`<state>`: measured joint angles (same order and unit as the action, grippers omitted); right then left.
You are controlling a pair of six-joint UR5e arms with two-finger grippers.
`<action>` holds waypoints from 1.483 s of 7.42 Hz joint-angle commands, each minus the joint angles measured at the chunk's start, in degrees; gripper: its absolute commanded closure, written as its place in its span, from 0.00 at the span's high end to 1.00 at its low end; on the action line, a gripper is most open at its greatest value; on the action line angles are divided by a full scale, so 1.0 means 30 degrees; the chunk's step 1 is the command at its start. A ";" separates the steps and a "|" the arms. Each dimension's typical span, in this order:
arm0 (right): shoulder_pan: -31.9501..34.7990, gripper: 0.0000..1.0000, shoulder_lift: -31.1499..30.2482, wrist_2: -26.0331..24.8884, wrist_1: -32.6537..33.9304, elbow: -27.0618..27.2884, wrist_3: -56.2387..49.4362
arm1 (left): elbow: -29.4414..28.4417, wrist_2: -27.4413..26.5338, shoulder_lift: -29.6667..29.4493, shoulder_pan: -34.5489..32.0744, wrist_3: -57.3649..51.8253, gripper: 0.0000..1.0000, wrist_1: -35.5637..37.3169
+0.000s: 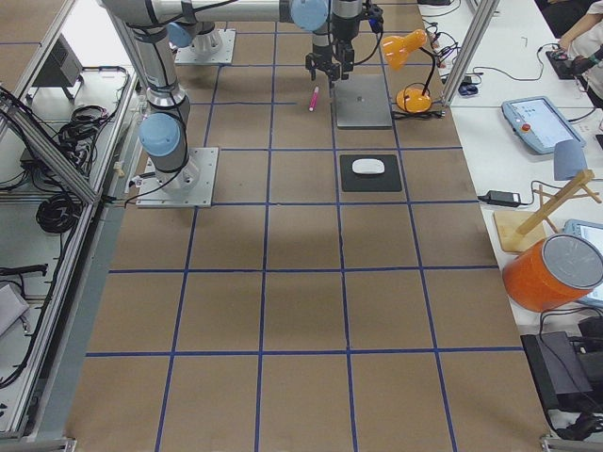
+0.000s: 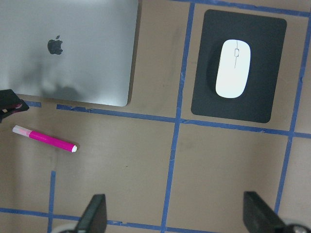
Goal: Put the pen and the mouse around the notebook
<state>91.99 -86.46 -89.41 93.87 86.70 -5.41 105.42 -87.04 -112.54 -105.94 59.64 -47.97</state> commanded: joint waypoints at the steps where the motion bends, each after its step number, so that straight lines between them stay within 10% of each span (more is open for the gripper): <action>1: -0.0046 1.00 -0.0539 -0.0166 0.1606 0.1187 0.0073 | -0.0566 0.0067 0.1413 0.1791 -0.6471 1.00 -0.1816; 7: -0.0252 1.00 -0.0156 -0.0049 0.1230 0.0982 0.0423 | -0.5899 -0.0459 0.5047 0.6100 -1.8848 1.00 -1.4757; 11: -0.0165 1.00 0.0551 -0.0283 -0.0727 -0.0690 0.0689 | -0.4675 -0.0545 0.7218 0.6220 -1.8911 1.00 -1.5093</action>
<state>91.42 -84.94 -90.16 93.61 85.07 -3.41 90.19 -88.38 -92.78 -87.47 3.01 -92.97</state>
